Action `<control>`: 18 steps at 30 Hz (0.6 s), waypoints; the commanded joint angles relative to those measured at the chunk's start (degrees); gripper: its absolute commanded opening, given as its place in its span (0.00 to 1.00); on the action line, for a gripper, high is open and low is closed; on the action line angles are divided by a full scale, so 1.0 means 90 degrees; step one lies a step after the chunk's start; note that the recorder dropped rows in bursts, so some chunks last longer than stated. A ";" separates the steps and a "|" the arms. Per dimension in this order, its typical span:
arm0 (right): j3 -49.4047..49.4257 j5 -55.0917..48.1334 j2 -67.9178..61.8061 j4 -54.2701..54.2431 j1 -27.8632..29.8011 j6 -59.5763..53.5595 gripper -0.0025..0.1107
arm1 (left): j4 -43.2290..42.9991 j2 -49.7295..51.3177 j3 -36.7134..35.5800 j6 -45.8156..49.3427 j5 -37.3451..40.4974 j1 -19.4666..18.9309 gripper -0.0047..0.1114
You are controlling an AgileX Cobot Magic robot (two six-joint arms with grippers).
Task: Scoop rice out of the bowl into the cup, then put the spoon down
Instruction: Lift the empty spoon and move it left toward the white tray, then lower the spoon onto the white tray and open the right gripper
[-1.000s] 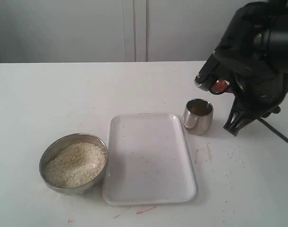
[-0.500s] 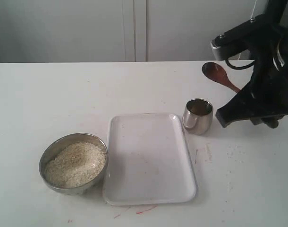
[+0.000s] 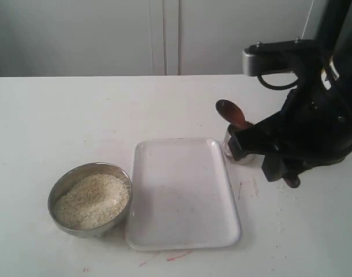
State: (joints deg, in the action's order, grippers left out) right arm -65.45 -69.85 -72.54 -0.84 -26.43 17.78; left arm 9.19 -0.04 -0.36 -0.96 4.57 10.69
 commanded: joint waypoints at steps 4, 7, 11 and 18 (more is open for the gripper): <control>-0.0015 0.0022 0.0032 -0.0534 -0.0383 0.0646 0.02 | 0.0066 0.0005 0.0040 -0.0012 -0.0022 0.0007 0.16; -0.0039 0.0504 -0.0166 -0.0610 -0.0504 0.1138 0.02 | 0.0066 0.0005 0.0040 -0.0012 -0.0022 0.0007 0.16; -0.0278 0.0982 -0.0875 -0.0924 -0.0502 0.1278 0.02 | 0.0066 0.0005 0.0040 -0.0012 -0.0022 0.0007 0.16; -0.0851 0.1975 -0.2227 -0.1072 -0.0637 0.1279 0.02 | 0.0066 0.0005 0.0040 -0.0012 -0.0022 0.0007 0.16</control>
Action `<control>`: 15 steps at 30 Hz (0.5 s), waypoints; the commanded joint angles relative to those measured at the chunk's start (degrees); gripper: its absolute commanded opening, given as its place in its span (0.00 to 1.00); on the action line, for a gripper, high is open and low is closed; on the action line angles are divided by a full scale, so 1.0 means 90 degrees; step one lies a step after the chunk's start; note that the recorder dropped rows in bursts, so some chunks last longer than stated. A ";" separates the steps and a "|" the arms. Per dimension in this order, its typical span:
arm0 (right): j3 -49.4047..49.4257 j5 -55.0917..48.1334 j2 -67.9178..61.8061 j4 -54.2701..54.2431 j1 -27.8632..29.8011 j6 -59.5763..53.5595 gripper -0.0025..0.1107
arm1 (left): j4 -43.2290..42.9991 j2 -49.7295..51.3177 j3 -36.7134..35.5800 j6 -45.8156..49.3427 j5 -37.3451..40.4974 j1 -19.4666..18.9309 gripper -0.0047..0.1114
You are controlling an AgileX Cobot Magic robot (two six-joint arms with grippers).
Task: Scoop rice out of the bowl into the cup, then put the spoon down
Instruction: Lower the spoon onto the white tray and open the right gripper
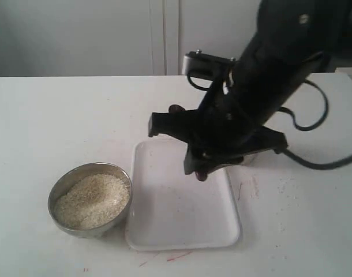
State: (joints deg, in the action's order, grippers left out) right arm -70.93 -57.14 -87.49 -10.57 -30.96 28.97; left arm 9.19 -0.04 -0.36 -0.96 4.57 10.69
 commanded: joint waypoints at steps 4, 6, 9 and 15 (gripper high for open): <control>-0.0290 0.0725 -0.1067 0.0779 -0.0470 0.0738 0.02 | 0.0066 0.0005 0.0040 -0.0012 -0.0022 0.0007 0.16; -0.0290 0.0632 -0.1271 0.1609 -0.0739 0.1441 0.02 | 0.0066 0.0005 0.0040 -0.0012 -0.0022 0.0007 0.16; -0.0290 0.0532 -0.1483 0.2679 -0.1154 0.2317 0.02 | 0.0066 0.0005 0.0040 -0.0012 -0.0022 0.0007 0.16; -0.0290 0.0557 -0.1741 0.3491 -0.1631 0.3400 0.02 | 0.0066 0.0005 0.0040 -0.0012 -0.0022 0.0007 0.16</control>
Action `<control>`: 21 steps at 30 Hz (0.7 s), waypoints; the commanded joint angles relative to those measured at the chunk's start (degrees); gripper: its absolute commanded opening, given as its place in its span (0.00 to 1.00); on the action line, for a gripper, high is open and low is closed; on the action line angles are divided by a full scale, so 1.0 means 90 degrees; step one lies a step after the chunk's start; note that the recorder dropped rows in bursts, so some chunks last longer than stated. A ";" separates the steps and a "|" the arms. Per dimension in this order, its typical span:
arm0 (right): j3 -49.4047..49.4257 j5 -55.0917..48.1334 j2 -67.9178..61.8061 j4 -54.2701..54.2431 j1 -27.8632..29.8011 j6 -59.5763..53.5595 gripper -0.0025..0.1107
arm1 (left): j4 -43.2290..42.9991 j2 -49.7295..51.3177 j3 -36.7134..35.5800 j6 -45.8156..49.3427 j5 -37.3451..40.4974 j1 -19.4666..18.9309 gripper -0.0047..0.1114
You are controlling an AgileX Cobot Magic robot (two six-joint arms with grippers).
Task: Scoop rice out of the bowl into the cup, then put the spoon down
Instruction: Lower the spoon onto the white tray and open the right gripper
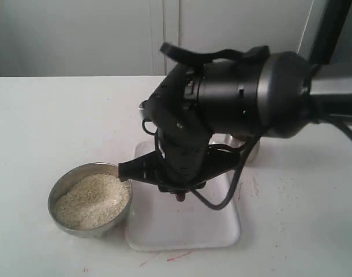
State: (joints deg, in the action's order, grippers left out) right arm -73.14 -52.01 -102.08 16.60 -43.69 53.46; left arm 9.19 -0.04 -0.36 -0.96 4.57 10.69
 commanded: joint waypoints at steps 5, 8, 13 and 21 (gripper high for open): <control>-0.0020 -0.0196 -0.0435 0.0347 -0.0288 0.0704 0.02 | 0.0066 0.0005 0.0040 -0.0012 -0.0022 0.0007 0.16; -0.0008 -0.0222 -0.0603 0.0329 -0.0288 0.0720 0.02 | 0.0066 0.0005 0.0040 -0.0012 -0.0022 0.0007 0.16; -0.0008 -0.0121 -0.0710 0.0379 -0.0288 0.0750 0.02 | 0.0066 0.0005 0.0040 -0.0012 -0.0022 0.0007 0.16; -0.0008 0.0244 -0.0927 0.0522 -0.0262 0.0946 0.02 | 0.0066 0.0005 0.0040 -0.0012 -0.0022 0.0007 0.16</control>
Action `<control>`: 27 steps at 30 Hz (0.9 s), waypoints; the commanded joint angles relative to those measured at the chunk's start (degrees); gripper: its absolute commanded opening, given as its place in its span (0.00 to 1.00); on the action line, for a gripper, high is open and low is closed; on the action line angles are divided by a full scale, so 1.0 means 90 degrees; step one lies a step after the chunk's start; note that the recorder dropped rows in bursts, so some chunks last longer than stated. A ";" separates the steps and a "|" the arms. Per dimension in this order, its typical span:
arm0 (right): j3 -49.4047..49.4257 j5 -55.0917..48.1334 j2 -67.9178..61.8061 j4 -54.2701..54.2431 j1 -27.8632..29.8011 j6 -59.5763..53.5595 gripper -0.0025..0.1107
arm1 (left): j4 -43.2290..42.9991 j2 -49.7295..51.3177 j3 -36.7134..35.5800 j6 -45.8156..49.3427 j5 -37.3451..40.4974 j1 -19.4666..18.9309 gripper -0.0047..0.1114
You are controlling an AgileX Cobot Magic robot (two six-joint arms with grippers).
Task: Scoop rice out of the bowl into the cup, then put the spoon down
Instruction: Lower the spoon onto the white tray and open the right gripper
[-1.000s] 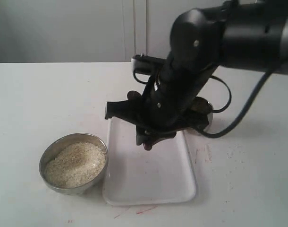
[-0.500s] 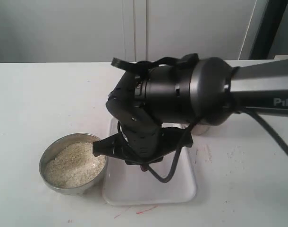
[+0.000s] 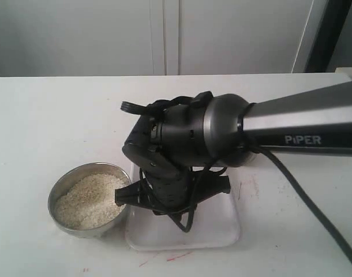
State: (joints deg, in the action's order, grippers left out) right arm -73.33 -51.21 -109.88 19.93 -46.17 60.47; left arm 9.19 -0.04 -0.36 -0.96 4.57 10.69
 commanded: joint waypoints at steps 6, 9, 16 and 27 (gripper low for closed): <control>-0.0024 0.0165 -0.0075 0.0073 0.0267 0.0122 0.02 | 0.0066 0.0005 0.0040 -0.0012 -0.0022 0.0007 0.16; -0.0024 0.0179 -0.0152 0.0040 0.0298 -0.0030 0.02 | 0.0066 0.0005 0.0040 -0.0012 -0.0022 0.0007 0.16; -0.0024 0.0182 -0.0225 -0.0262 0.0313 -0.0213 0.02 | 0.0066 0.0005 0.0040 -0.0012 -0.0022 0.0007 0.16; -0.0024 0.0152 -0.0260 -0.0403 0.0556 -0.0196 0.02 | 0.0066 0.0005 0.0040 -0.0012 -0.0022 0.0007 0.16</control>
State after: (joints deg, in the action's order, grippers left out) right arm -73.42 -49.26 -112.39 16.72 -42.26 59.17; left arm 9.19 -0.04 -0.36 -0.96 4.57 10.69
